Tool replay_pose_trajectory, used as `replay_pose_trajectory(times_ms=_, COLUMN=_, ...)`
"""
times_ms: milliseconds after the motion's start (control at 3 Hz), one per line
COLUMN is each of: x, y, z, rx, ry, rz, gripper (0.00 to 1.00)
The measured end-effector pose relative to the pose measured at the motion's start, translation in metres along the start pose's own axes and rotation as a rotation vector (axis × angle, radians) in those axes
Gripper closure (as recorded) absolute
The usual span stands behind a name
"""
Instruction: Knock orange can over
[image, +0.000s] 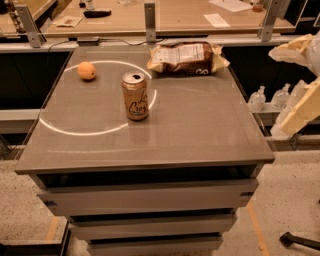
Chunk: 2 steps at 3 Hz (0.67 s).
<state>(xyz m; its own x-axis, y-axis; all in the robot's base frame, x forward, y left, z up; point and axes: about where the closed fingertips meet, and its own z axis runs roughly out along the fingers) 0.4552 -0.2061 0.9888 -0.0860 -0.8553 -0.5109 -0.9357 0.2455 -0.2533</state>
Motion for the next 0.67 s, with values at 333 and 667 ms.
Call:
replay_pose_trajectory(times_ms=333, x=-0.025, y=0.004, z=0.016, rx=-0.049, ry=-0.221, rz=-0.054, gripper=0.00)
replay_pose_trajectory(times_ms=667, x=-0.061, y=0.012, z=0.029, rx=-0.068, ry=-0.360, rz=-0.042, gripper=0.00)
